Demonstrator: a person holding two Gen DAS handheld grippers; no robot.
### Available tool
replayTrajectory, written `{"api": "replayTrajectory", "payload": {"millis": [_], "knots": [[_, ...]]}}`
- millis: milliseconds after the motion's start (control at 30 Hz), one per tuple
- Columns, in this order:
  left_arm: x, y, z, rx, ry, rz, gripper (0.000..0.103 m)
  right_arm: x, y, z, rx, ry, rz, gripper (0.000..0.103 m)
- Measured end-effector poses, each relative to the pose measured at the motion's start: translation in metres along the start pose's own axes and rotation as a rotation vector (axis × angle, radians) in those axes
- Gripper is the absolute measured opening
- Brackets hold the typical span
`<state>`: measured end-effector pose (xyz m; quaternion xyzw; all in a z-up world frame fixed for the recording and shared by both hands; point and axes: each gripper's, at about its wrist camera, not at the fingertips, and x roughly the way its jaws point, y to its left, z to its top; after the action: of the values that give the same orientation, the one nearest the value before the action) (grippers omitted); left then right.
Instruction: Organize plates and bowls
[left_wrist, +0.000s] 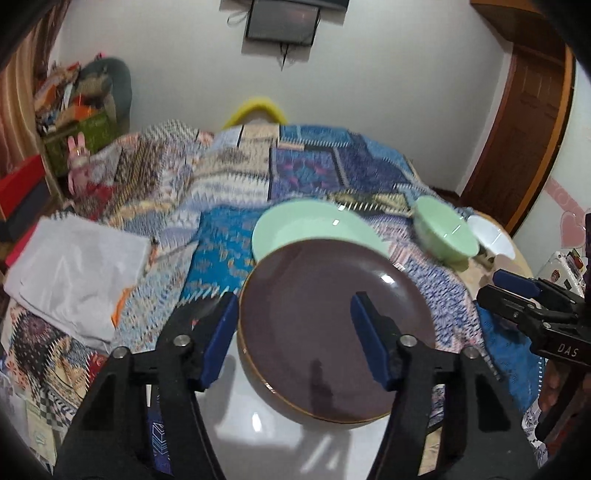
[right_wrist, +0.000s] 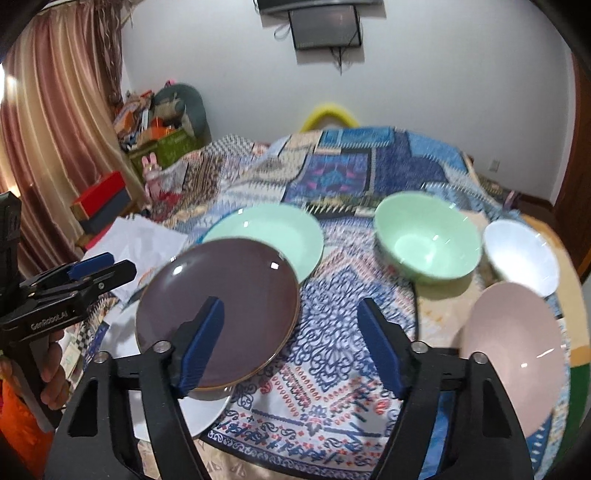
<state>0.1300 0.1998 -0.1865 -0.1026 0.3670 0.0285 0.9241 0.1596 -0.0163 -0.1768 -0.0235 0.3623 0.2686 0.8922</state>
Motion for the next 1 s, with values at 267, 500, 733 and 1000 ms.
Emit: {"api": "replayTrajectory", "payload": {"millis": [267, 500, 733, 1000], "knots": [[0.033, 0.022, -0.009, -0.035, 0.107, -0.027, 0.052, 0.037, -0.002, -0.010, 0.044, 0.110, 0.050, 0.052], [0.055, 0.039, -0.008, -0.084, 0.179, -0.050, 0.037, 0.059, -0.003, -0.011, 0.065, 0.165, 0.067, 0.039], [0.064, 0.042, -0.007, -0.086, 0.189, -0.074, 0.034, 0.071, -0.007, -0.015, 0.088, 0.204, 0.085, 0.026], [0.072, 0.039, -0.006, -0.057, 0.198, -0.058, 0.031, 0.076, -0.009, -0.017, 0.115, 0.215, 0.120, 0.024]]}}
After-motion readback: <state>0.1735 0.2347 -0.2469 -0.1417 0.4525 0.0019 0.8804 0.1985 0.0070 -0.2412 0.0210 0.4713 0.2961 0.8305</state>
